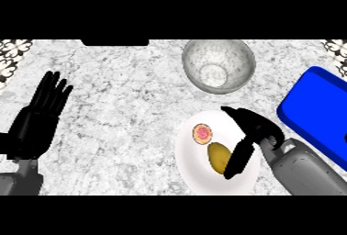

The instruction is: Pick the lemon from the plate and place it in the bowl

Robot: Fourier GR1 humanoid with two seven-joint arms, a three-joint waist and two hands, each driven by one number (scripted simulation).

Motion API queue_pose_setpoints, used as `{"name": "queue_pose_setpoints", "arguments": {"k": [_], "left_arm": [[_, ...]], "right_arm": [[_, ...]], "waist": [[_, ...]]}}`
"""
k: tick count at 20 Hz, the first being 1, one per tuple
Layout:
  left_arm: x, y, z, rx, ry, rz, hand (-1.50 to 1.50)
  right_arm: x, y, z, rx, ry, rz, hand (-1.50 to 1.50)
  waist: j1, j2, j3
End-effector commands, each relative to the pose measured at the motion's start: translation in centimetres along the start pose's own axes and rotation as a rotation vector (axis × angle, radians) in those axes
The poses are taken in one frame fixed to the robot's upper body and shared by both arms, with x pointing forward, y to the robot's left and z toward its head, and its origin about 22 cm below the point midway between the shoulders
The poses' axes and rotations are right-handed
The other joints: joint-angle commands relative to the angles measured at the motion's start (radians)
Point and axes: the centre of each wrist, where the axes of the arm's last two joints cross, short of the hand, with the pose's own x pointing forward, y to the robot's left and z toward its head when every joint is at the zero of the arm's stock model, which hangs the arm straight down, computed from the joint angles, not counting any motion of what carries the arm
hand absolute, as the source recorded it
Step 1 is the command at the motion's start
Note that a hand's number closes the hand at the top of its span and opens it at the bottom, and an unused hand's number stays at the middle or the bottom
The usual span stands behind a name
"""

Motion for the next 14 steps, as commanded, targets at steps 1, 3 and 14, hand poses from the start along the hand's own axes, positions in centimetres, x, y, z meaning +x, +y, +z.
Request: {"name": "queue_pose_setpoints", "arguments": {"k": [1, 3, 14], "left_arm": [[-0.1, 0.6, -1.2, 0.012, -0.006, -0.002, 0.0], [0.5, -0.7, 0.1, -0.006, 0.012, -0.018, 0.0], [-0.1, 0.9, -0.4, -0.014, -0.015, 0.001, 0.0]], "right_arm": [[0.3, 3.0, 0.0, -0.055, 0.078, 0.012, -1.5], [0.9, 2.7, -0.6, -0.059, 0.077, 0.006, -1.5], [-0.6, 4.9, -3.0, -0.016, 0.103, 0.057, -1.5]], "waist": [[-0.003, 0.002, 0.0], [0.005, 0.001, 0.0], [0.004, 0.003, 0.0]]}}
